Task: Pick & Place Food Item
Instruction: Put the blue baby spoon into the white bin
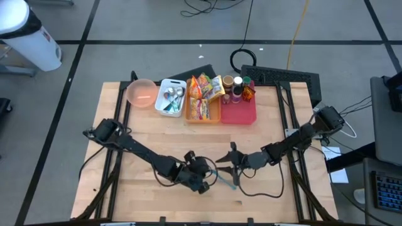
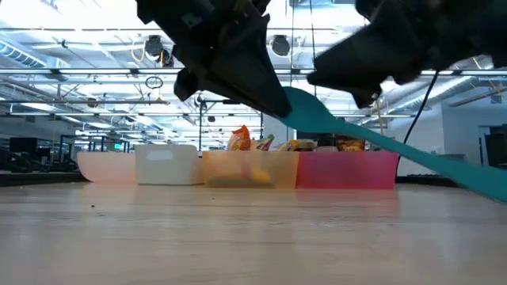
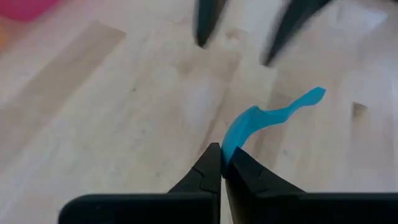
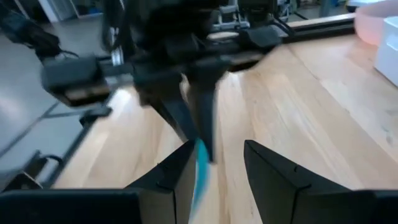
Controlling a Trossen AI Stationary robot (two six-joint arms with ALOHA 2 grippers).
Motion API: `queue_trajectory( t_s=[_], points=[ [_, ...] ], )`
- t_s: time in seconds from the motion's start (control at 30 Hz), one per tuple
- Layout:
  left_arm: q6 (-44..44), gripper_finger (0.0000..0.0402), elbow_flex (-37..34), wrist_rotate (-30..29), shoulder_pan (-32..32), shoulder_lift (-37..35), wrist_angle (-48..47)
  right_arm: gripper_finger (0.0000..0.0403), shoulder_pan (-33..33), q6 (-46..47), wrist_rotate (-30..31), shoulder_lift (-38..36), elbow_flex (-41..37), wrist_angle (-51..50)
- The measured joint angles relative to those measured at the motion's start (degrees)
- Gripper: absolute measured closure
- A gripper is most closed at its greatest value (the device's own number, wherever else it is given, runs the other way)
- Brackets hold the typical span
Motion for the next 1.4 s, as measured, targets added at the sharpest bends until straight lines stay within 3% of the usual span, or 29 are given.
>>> queue_trajectory(
  t_s=[0.13,0.6,1.4],
  points=[
    [1.47,0.0398,0.00,-0.34,1.43,-0.21,-0.93,0.0275,-2.19,-0.02,-3.91,0.00,1.87,-0.61],
    [5.21,0.0397,0.00,-0.55,6.40,-0.24,-2.95,0.0275,-9.28,-1.22,-3.99,0.00,2.47,-7.28],
    [6.80,0.0396,0.00,-3.13,6.01,-3.04,-3.32,0.0275,-10.58,1.12,-11.42,0.02,2.45,-9.90]
  ],
)
